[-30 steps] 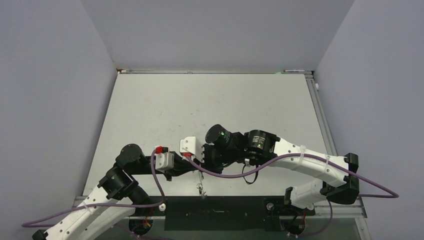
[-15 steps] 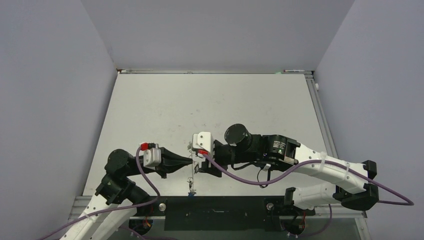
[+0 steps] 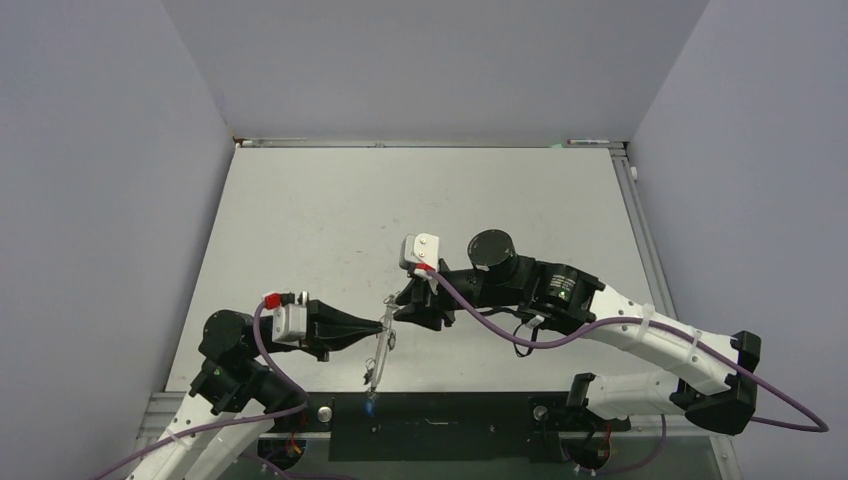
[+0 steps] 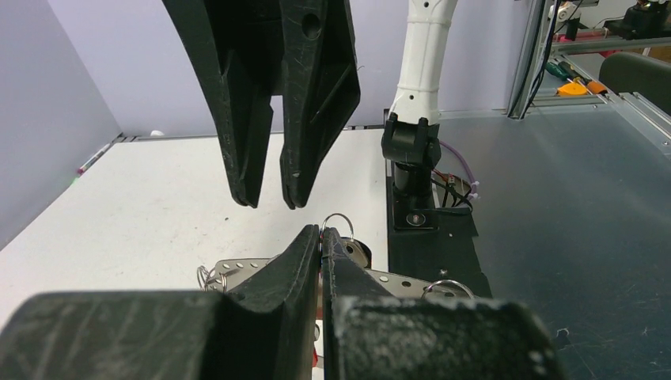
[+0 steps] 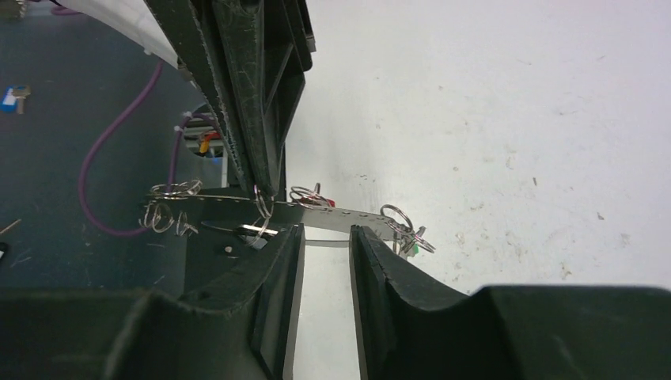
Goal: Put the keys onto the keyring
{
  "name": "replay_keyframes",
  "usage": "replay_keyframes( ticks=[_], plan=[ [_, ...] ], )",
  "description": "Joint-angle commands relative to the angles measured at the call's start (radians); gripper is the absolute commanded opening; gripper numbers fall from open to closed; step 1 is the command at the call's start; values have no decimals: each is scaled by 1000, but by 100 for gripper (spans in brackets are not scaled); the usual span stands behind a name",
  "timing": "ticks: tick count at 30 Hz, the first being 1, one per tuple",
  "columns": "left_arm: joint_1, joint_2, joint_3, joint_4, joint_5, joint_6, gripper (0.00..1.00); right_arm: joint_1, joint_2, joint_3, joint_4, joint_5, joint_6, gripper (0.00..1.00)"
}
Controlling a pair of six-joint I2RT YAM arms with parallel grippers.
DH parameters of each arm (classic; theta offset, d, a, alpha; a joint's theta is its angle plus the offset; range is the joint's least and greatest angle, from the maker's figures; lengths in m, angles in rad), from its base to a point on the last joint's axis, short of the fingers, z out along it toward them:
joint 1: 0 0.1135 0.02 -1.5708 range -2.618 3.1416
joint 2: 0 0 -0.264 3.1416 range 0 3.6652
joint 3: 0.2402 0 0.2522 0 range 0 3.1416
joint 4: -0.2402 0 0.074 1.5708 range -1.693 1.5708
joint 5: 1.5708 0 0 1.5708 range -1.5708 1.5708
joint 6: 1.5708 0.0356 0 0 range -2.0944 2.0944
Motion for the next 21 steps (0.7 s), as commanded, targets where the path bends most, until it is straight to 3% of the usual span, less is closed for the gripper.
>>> replay_keyframes(
  ticks=[1,16,21],
  plan=[
    [9,-10,2,86,9,-14,0,-6,7,-4,82,-105,46,28],
    [15,-18,2,85,-3,-12,0,-8,31,2,85,-188,110,32],
    [15,-22,1,85,-4,-12,0,-8,42,-6,85,-191,111,27]
  ],
)
